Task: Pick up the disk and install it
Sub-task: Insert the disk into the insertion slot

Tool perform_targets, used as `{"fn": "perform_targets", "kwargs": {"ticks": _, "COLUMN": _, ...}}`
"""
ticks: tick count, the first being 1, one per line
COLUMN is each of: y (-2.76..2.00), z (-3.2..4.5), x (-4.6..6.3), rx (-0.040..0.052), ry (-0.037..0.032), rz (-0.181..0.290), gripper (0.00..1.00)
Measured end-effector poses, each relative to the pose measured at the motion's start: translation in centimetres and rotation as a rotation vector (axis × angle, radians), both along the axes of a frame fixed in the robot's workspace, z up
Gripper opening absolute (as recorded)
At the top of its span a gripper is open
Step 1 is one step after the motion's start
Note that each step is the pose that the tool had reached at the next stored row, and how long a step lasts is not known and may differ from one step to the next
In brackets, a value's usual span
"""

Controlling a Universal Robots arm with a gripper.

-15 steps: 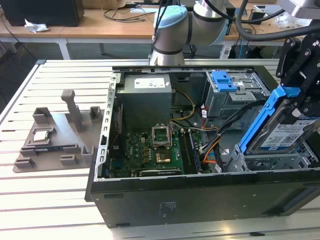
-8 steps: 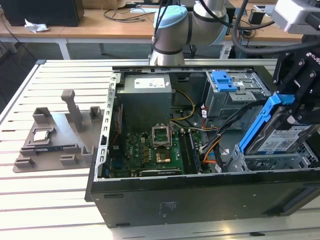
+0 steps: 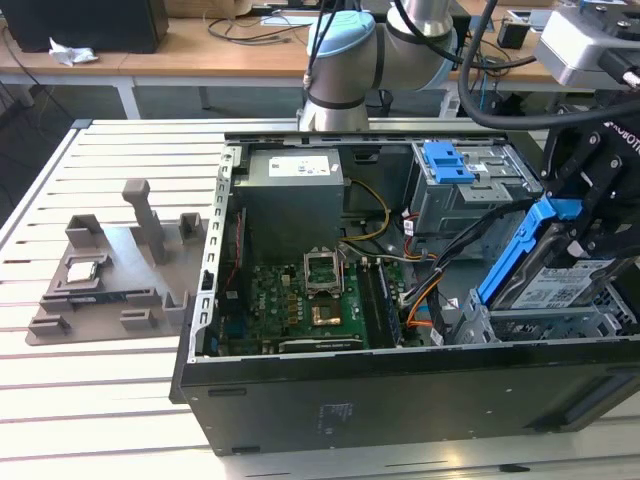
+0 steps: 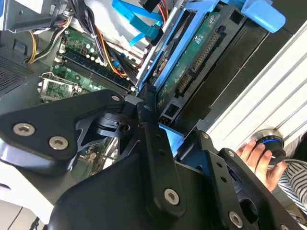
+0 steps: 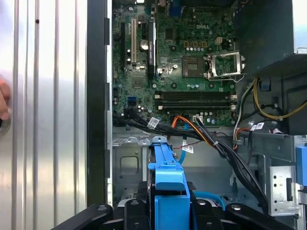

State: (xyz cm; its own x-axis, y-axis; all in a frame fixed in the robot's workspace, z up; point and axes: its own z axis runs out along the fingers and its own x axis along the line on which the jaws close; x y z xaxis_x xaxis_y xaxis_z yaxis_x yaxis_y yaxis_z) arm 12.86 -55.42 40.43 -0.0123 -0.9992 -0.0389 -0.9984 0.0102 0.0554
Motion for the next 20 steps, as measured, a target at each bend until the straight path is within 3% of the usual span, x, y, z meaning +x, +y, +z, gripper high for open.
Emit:
{"fn": "perform_targets", "kwargs": {"ticks": 14, "y": 0.00, "z": -0.45, "x": 0.00, "rx": 0.0000, "ry": -0.0002, "rz": 0.000, "gripper": 0.36}}
{"fn": "perform_targets", "kwargs": {"ticks": 16, "y": 0.00, "z": -0.46, "x": 0.00, "rx": -0.0001, "ry": 0.0000, "rz": 0.000, "gripper": 0.38}}
{"fn": "perform_targets", "kwargs": {"ticks": 17, "y": 0.00, "z": -0.46, "x": 0.00, "rx": 0.0000, "ry": 0.0000, "rz": 0.000, "gripper": 0.44}}
{"fn": "perform_targets", "kwargs": {"ticks": 20, "y": 0.00, "z": -0.47, "x": 0.00, "rx": -0.0001, "ry": 0.0000, "rz": 0.000, "gripper": 0.44}}
